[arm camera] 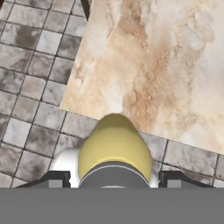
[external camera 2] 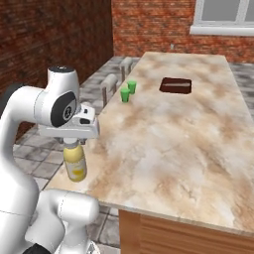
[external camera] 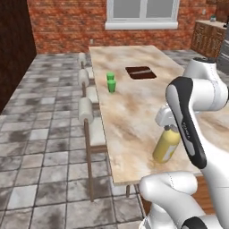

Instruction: Place the drinks on the dining counter in a tight cluster.

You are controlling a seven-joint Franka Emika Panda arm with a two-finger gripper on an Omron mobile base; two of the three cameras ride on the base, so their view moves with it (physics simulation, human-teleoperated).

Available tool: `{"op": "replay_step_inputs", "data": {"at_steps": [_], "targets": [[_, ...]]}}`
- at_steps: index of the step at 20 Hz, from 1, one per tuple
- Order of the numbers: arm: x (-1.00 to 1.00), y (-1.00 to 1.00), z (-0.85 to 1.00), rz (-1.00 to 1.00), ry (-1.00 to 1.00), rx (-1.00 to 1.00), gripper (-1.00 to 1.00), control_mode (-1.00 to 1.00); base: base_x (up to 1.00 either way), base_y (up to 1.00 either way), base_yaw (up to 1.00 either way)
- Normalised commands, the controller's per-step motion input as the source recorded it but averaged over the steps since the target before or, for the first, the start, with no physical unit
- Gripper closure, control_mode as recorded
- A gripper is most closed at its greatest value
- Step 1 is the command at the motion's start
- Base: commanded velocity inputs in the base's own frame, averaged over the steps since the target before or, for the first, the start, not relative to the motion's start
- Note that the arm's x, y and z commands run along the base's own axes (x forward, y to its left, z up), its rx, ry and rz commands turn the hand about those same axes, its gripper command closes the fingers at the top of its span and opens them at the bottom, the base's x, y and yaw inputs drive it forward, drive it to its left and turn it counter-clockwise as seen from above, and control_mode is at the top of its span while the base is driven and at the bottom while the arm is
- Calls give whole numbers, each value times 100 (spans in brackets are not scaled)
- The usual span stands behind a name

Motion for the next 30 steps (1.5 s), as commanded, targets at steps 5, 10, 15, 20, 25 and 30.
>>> {"op": "replay_step_inputs", "data": {"at_steps": [5, 10, 15, 20, 25, 30], "targets": [[0, 0, 0, 0, 0, 0, 100, 100, 57, 2, -16], [0, 0, 0, 0, 0, 0, 100, 100, 85, 19, -1], [0, 0, 0, 0, 0, 0, 100, 100, 22, 5, 0], [0, 0, 0, 0, 0, 0, 100, 100, 1, 0, 0], [0, 0, 0, 0, 0, 0, 100, 100, 23, 0, 0], [22, 1, 1, 0, 7, -3, 100, -100, 22, 0, 0]]}}
